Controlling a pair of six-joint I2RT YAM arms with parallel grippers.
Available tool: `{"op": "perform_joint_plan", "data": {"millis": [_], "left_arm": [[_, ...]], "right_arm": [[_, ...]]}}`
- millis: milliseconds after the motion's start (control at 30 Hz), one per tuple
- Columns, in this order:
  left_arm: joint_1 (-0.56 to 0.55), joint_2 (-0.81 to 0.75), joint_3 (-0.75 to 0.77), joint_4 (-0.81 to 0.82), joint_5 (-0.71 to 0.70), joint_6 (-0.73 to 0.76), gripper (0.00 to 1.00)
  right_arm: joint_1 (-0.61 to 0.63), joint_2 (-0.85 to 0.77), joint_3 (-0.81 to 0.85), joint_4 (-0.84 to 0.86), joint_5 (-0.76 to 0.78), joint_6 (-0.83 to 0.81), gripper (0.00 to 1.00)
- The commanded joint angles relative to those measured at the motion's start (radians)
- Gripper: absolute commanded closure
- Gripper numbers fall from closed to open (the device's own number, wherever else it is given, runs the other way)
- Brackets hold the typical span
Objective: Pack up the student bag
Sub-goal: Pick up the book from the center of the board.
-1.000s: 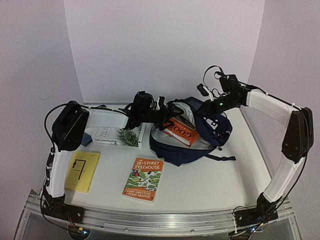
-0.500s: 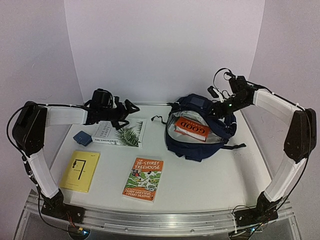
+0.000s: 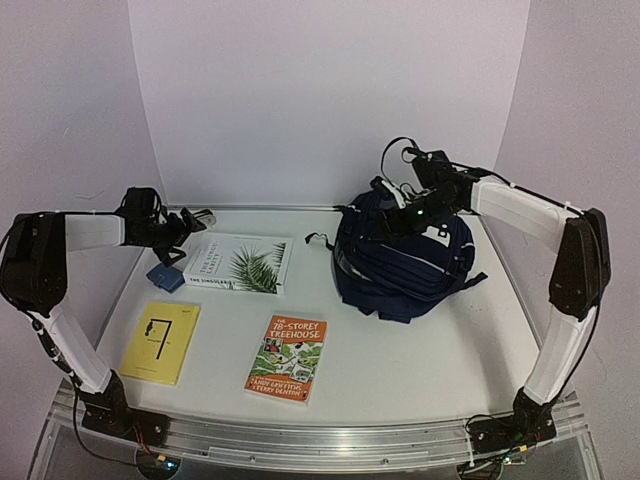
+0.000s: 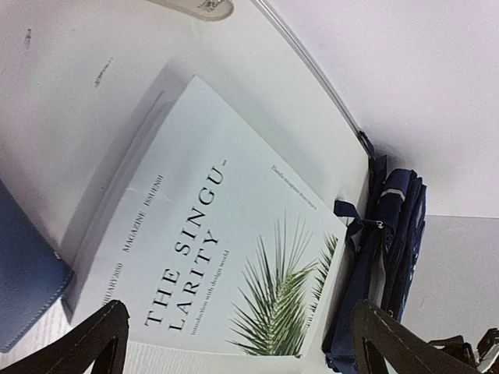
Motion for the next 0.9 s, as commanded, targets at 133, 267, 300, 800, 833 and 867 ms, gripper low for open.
{"op": "perform_joint_plan", "data": {"millis": [133, 267, 300, 800, 833, 867], "left_arm": [[0.077, 0.046, 0.041, -0.064, 0.031, 0.141, 0.00], [0.092, 0.081, 0.056, -0.070, 0.026, 0.172, 0.00], [0.092, 0.086, 0.053, -0.059, 0.031, 0.174, 0.00], [0.017, 0.208, 0.050, 0.062, 0.164, 0.185, 0.16], [-0.001, 0.211, 0.056, 0.056, 0.155, 0.187, 0.17], [-0.013, 0.215, 0.060, 0.057, 0.151, 0.183, 0.18]], "right_arm": [[0.124, 0.188, 0.151, 0.170, -0.025, 0.224, 0.23], [0.175, 0.272, 0.202, 0.239, -0.027, 0.311, 0.23], [0.183, 0.299, 0.216, 0.255, -0.024, 0.331, 0.23], [0.216, 0.664, 0.441, 0.434, -0.083, 0.618, 0.31], [0.216, 0.675, 0.451, 0.436, -0.085, 0.627, 0.32], [0.217, 0.688, 0.456, 0.436, -0.085, 0.631, 0.32]]}}
